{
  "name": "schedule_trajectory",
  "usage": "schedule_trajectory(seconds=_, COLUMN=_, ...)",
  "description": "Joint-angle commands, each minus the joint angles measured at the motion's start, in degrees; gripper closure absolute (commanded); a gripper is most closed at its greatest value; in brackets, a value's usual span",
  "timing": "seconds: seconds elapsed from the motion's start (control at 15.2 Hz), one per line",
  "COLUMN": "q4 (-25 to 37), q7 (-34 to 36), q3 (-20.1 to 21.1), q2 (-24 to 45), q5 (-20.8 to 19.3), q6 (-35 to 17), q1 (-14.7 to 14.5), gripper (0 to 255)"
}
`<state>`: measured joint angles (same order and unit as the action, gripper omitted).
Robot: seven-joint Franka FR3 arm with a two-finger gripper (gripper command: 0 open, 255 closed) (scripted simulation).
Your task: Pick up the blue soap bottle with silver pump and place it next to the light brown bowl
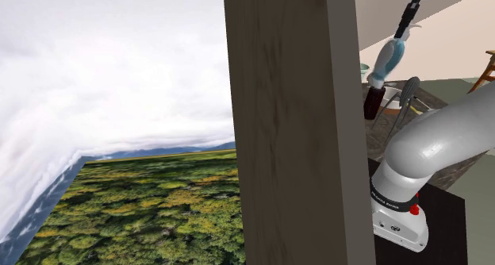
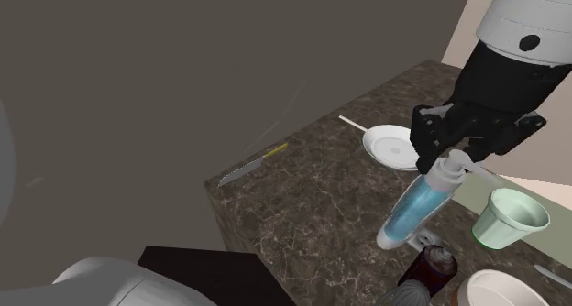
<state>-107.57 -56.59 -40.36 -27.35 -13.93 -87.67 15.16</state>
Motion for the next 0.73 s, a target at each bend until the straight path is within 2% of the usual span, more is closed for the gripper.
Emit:
schedule_trajectory(seconds=0.0, q4=0.69, q7=-3.15, q3=-2.85, q2=0.77, q5=-0.47, q6=-0.61, q1=0.27, gripper=255)
schedule_trajectory(seconds=0.4, q4=3.07, q7=-12.34, q3=-11.92, q2=3.65, q5=-0.99, q6=-2.54, q1=0.34, gripper=255)
schedule_trajectory(seconds=0.66, q4=5.93, q7=-19.35, q3=-20.07, q2=7.43, q5=0.37, q6=-4.04, q1=-1.23, gripper=255)
